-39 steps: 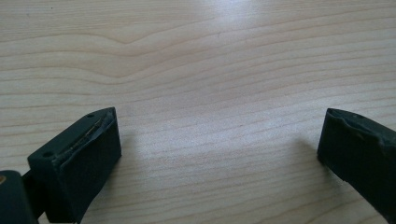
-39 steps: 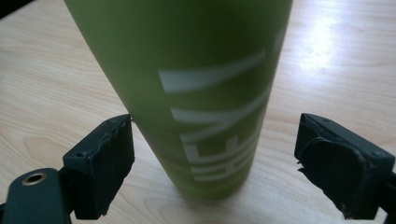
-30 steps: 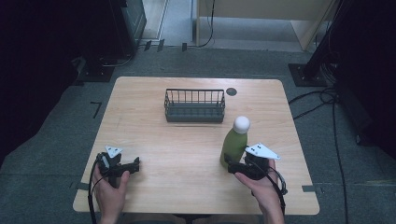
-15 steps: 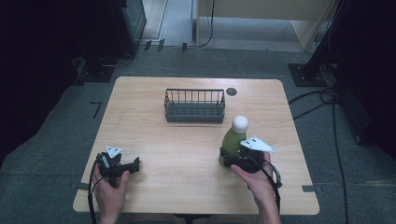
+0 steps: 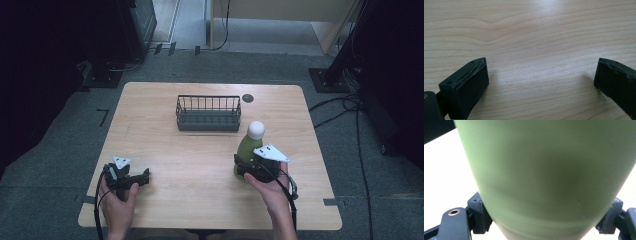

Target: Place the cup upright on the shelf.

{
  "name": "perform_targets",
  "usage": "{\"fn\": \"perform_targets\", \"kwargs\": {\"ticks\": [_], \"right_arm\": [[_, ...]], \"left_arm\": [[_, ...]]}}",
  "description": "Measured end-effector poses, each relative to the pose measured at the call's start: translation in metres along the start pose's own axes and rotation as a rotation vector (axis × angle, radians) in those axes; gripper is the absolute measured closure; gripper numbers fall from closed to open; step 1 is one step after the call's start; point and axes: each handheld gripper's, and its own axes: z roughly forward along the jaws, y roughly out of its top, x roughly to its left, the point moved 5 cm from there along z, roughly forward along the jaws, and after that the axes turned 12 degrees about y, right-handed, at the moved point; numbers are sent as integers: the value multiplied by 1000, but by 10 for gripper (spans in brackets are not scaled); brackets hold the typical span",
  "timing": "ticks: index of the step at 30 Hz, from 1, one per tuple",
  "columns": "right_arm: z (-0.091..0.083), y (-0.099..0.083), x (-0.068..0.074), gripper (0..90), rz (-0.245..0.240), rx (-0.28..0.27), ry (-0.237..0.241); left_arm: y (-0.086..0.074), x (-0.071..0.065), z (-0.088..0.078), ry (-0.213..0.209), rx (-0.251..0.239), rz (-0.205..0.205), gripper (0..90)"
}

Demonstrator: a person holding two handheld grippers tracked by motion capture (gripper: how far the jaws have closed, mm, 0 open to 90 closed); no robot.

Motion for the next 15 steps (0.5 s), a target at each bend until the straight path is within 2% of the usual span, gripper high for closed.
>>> {"fn": "perform_targets", "kwargs": {"ticks": [8,15], "right_arm": [[1,7,2,200,4,-14,8],[4,24,8,200,-10,-37,20]], "left_arm": [[0,0,0,0,0,-1,0],[0,0,0,0,-1,-3,0]]}}
